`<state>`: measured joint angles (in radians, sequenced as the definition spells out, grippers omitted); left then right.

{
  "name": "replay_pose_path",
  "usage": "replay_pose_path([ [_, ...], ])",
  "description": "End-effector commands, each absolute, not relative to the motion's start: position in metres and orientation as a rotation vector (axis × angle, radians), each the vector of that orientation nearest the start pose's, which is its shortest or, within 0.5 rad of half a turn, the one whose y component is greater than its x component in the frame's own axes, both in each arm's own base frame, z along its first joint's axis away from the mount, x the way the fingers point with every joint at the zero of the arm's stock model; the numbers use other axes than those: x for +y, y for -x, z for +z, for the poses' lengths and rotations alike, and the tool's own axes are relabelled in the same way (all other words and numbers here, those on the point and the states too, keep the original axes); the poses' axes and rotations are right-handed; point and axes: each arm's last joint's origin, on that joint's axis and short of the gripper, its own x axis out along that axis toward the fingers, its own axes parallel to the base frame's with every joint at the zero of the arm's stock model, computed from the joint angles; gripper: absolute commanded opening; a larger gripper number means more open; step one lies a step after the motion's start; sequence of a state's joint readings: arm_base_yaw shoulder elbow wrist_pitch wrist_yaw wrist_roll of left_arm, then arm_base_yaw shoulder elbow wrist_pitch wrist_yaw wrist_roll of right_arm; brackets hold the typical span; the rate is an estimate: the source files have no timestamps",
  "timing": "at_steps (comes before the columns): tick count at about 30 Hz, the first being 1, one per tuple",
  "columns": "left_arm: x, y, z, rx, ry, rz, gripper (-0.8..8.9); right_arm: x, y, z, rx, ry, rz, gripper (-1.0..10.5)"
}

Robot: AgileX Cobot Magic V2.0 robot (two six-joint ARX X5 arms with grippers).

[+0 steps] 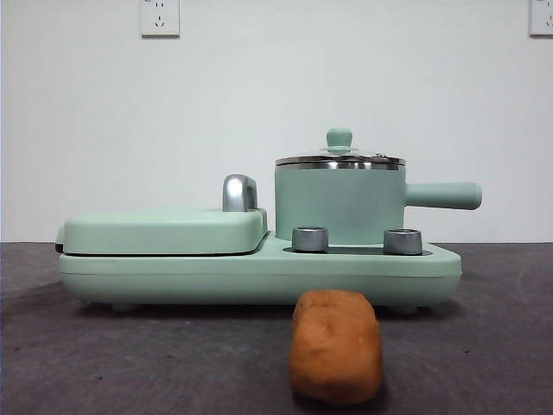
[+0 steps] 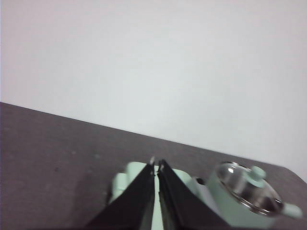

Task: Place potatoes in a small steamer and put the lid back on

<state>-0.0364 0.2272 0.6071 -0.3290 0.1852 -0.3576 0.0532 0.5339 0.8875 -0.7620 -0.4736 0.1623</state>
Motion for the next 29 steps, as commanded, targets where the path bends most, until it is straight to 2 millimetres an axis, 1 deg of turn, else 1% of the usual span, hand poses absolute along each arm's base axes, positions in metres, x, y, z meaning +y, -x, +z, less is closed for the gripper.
replay_pose_path([
  [1, -0.009, -0.067, 0.330, 0.047, 0.335, -0.275, 0.15, 0.020, -0.091, 0.348, 0.446, -0.199, 0.545, 0.1],
  [5, -0.015, -0.082, 0.343, 0.174, 0.284, -0.429, 0.15, 0.022, -0.096, 0.347, 0.469, -0.213, 0.621, 0.1],
  [10, -0.020, -0.104, 0.348, 0.275, 0.240, -0.577, 0.15, 0.022, -0.098, 0.347, 0.464, -0.207, 0.636, 0.1],
  [14, -0.024, -0.118, 0.343, 0.323, 0.208, -0.627, 0.19, 0.022, -0.098, 0.347, 0.463, -0.208, 0.637, 0.1],
  [21, -0.028, -0.131, 0.338, 0.359, 0.192, -0.645, 0.33, 0.022, -0.098, 0.347, 0.466, -0.212, 0.631, 0.1],
  [22, -0.028, -0.133, 0.338, 0.361, 0.197, -0.647, 0.60, 0.022, -0.098, 0.347, 0.468, -0.215, 0.629, 0.4],
  [25, -0.031, -0.137, 0.338, 0.371, 0.237, -0.655, 2.89, 0.022, -0.098, 0.347, 0.469, -0.215, 0.627, 2.0],
  [26, -0.032, -0.139, 0.338, 0.374, 0.243, -0.664, 3.79, 0.022, -0.098, 0.347, 0.468, -0.215, 0.627, 2.8],
  [27, -0.033, -0.141, 0.338, 0.381, 0.243, -0.670, 4.13, 0.022, -0.098, 0.347, 0.469, -0.215, 0.627, 3.3],
  [29, -0.037, -0.145, 0.339, 0.405, 0.244, -0.684, 4.14, 0.022, -0.098, 0.347, 0.469, -0.218, 0.626, 4.2],
])
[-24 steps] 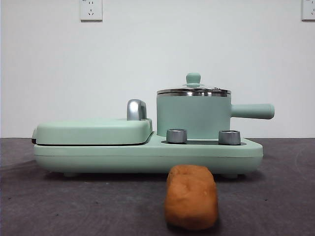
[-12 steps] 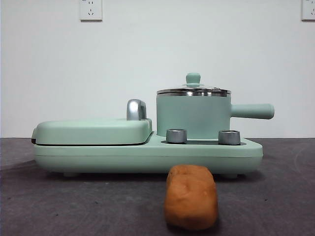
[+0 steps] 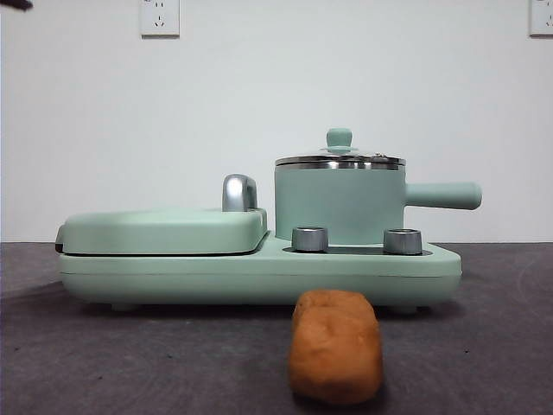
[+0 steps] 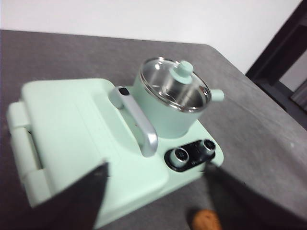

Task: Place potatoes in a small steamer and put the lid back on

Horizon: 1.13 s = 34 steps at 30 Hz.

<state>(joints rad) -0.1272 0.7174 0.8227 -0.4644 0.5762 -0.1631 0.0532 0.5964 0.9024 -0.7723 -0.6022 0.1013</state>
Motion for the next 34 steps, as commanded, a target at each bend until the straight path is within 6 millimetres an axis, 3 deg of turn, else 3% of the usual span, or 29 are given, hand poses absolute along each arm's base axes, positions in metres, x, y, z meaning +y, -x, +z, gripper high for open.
replay_pose_path([
  [1, -0.038, -0.148, 0.340, 0.411, 0.244, -0.691, 4.15, 0.022, -0.098, 0.347, 0.469, -0.218, 0.626, 4.4],
  [7, -0.056, -0.173, 0.346, 0.479, 0.235, -0.759, 4.15, 0.022, -0.098, 0.347, 0.469, -0.218, 0.626, 4.7],
  [11, -0.076, -0.201, 0.351, 0.539, 0.228, -0.813, 4.15, 0.022, -0.098, 0.347, 0.470, -0.218, 0.626, 4.7],
  [18, -0.127, -0.259, 0.365, 0.623, 0.123, -0.909, 4.15, 0.022, -0.098, 0.347, 0.469, -0.218, 0.626, 4.7],
  [25, -0.184, -0.311, 0.374, 0.639, -0.048, -0.895, 4.15, 0.022, -0.098, 0.347, 0.470, -0.218, 0.626, 4.7],
  [34, -0.246, -0.354, 0.363, 0.595, -0.166, -0.871, 4.14, 0.022, -0.098, 0.347, 0.469, -0.218, 0.626, 4.7],
])
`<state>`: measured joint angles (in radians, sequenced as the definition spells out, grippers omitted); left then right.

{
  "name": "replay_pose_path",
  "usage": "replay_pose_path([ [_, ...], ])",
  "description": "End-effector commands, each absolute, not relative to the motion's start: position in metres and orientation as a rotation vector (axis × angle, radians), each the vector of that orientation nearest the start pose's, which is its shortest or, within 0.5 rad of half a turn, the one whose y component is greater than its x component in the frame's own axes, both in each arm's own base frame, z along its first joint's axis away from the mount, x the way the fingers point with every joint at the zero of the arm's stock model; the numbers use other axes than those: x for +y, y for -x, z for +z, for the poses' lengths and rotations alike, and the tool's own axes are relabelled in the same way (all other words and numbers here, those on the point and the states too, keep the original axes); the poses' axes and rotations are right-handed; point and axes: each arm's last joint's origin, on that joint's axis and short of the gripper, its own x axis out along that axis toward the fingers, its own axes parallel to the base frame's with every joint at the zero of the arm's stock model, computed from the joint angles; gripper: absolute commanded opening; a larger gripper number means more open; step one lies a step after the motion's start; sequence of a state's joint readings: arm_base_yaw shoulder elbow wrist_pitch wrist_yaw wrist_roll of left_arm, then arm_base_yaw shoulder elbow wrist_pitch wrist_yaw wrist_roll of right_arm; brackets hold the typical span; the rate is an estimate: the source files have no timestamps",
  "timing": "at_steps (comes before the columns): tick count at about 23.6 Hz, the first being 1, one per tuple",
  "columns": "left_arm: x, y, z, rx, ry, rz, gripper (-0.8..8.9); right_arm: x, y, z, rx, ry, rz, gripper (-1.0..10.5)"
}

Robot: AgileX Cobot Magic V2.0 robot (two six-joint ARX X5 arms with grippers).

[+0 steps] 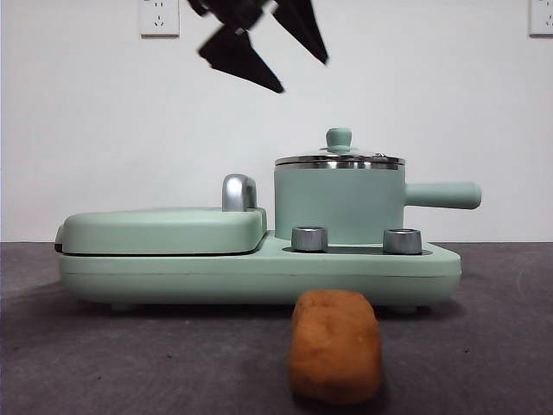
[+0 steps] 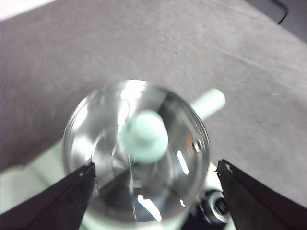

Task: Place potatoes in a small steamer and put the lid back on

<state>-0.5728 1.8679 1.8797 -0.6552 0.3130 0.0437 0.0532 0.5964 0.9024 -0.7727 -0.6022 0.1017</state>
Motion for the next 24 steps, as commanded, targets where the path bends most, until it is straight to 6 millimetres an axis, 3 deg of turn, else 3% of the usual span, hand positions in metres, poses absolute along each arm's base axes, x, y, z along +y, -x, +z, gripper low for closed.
replay_pose_path([
  [1, -0.253, -0.359, 0.359, 0.588, -0.171, -0.870, 4.13, 0.022, -0.098, 0.347, 0.470, -0.218, 0.626, 4.6],
  [9, -0.282, -0.376, 0.319, 0.621, -0.198, -0.869, 4.06, 0.022, -0.098, 0.347, 0.470, -0.218, 0.626, 4.7],
  [24, -0.288, -0.383, 0.305, 0.613, -0.238, -0.881, 3.37, 0.022, -0.098, 0.347, 0.476, -0.236, 0.625, 4.6],
])
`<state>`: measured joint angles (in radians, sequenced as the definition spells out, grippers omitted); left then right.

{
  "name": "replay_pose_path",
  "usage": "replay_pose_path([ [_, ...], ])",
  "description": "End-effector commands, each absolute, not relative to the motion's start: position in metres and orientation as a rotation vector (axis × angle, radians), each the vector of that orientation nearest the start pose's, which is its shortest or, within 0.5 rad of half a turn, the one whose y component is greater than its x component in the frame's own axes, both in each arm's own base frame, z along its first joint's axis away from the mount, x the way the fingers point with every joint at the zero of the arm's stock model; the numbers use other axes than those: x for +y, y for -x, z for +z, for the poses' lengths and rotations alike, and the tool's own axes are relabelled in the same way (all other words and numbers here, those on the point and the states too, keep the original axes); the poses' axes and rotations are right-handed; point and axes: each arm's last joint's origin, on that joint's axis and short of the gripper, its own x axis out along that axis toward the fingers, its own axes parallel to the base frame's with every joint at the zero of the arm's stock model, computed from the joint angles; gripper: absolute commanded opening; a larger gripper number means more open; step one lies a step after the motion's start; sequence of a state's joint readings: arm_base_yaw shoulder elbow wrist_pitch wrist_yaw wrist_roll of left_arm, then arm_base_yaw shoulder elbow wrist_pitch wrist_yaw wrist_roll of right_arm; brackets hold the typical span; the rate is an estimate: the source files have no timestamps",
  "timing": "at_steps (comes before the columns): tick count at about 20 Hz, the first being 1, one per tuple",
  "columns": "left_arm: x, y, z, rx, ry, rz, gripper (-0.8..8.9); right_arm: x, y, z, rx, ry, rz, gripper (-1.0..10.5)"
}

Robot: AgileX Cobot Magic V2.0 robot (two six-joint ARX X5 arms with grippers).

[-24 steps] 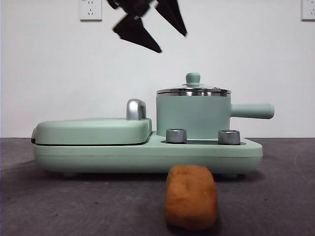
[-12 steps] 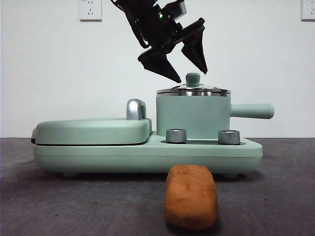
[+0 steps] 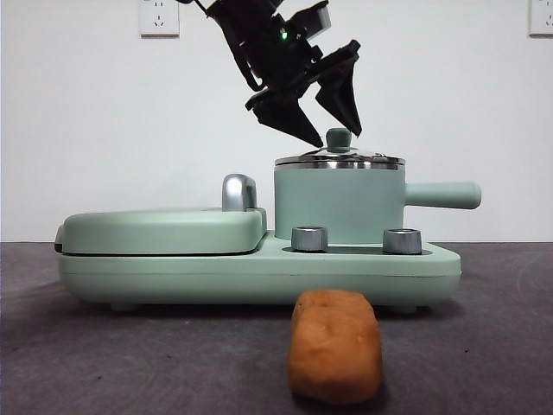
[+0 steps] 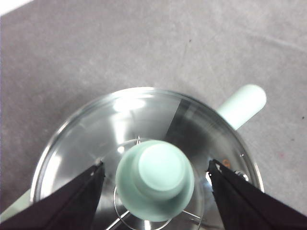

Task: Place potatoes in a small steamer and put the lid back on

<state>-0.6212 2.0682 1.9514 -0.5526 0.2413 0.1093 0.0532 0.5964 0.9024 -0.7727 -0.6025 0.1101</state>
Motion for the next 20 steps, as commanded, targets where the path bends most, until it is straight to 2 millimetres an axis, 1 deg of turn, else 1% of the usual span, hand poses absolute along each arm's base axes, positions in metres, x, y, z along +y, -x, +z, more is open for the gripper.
replay_pose_path([
  [1, -0.289, -0.383, 0.305, 0.608, -0.238, -0.882, 3.37, 0.022, -0.098, 0.347, 0.476, -0.237, 0.625, 4.7],
  [2, -0.289, -0.383, 0.306, 0.602, -0.237, -0.882, 3.30, 0.022, -0.098, 0.347, 0.476, -0.237, 0.625, 4.7],
  [4, -0.289, -0.383, 0.305, 0.603, -0.237, -0.881, 2.51, 0.022, -0.098, 0.347, 0.476, -0.237, 0.625, 4.6],
  [5, -0.289, -0.383, 0.304, 0.605, -0.237, -0.881, 2.34, 0.022, -0.098, 0.347, 0.476, -0.237, 0.625, 4.7],
  [7, -0.289, -0.384, 0.304, 0.606, -0.238, -0.881, 2.31, 0.022, -0.097, 0.347, 0.476, -0.236, 0.625, 4.6],
  [9, -0.290, -0.383, 0.304, 0.606, -0.238, -0.883, 1.40, 0.022, -0.098, 0.347, 0.476, -0.236, 0.625, 4.7],
  [11, -0.290, -0.383, 0.304, 0.606, -0.238, -0.884, 0.84, 0.022, -0.097, 0.347, 0.476, -0.236, 0.625, 4.7],
  [14, -0.290, -0.383, 0.304, 0.605, -0.239, -0.884, 0.71, 0.022, -0.097, 0.347, 0.476, -0.237, 0.625, 4.6],
  [16, -0.291, -0.382, 0.306, 0.609, -0.221, -0.879, 0.25, 0.022, -0.098, 0.347, 0.477, -0.237, 0.621, 4.7],
  [18, -0.287, -0.382, 0.312, 0.619, -0.174, -0.859, 0.26, 0.022, -0.098, 0.346, 0.484, -0.236, 0.612, 4.7],
  [20, -0.282, -0.377, 0.323, 0.600, -0.169, -0.858, 0.26, 0.021, -0.099, 0.345, 0.497, -0.235, 0.589, 4.7],
])
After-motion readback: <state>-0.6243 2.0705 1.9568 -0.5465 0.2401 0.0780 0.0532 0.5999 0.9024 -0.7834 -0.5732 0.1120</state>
